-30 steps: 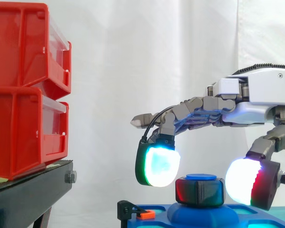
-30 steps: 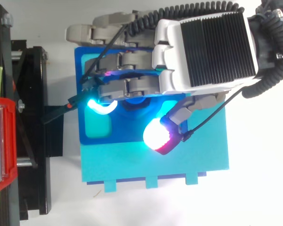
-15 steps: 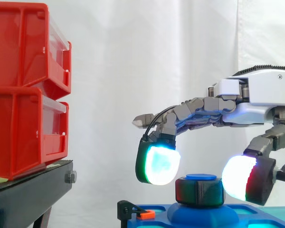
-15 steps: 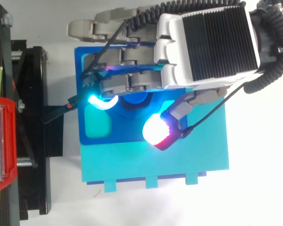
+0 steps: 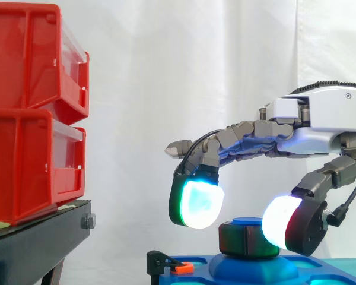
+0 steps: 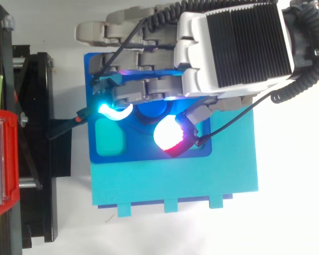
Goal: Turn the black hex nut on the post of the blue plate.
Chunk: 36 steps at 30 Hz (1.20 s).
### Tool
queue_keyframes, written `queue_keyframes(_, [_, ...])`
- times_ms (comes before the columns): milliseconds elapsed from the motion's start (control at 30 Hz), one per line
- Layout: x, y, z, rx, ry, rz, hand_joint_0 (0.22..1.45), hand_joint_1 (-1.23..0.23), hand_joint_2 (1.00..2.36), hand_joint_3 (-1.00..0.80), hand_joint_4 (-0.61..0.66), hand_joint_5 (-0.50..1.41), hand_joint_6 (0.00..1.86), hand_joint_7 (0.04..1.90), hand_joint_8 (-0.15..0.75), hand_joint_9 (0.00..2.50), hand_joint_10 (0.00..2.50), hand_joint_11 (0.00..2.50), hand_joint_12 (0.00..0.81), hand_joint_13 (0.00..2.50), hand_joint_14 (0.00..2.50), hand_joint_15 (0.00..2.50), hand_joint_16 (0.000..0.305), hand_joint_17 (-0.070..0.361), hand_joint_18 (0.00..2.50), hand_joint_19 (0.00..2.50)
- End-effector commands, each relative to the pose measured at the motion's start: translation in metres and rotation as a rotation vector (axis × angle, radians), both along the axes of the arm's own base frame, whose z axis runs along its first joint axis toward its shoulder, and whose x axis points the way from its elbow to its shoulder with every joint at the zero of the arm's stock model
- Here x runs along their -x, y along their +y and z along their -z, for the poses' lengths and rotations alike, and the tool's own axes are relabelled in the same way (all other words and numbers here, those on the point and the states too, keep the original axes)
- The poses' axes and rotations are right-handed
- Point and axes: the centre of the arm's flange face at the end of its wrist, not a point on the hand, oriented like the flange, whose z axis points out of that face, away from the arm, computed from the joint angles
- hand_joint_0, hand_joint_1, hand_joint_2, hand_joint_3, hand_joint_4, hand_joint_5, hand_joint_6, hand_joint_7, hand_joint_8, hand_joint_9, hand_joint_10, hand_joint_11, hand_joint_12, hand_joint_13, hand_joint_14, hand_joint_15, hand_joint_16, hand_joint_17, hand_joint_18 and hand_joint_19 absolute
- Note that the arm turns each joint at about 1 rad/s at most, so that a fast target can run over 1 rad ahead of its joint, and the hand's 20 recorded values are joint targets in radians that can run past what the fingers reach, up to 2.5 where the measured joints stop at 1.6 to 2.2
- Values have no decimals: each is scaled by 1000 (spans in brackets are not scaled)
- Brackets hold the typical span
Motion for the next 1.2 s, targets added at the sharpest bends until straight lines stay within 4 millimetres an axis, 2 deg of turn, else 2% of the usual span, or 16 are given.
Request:
queue_keyframes(0, [0, -2, 0, -1, 2, 2, 564, -718, 1000, -500, 297, -195, 500, 945, -8, 180, 0, 549, 200, 80, 0, 40, 30, 67, 155, 225])
queue_keyframes(900, [4, -11, 1, 4, 10, -4, 521, -701, 1000, -500, 311, -190, 500, 957, -4, 165, 41, 541, 212, 81, 1, 39, 32, 72, 163, 232])
queue_keyframes(1067, [5, -12, 1, 4, 10, -8, 492, -685, 1000, -500, 323, -190, 502, 951, 6, 148, 143, 483, 221, 83, 0, 42, 34, 76, 167, 232])
queue_keyframes(1167, [5, -13, 0, 4, 8, -10, 443, -674, 1000, -500, 346, -191, 503, 939, 29, 116, 367, 375, 239, 90, 1, 50, 37, 84, 185, 230])
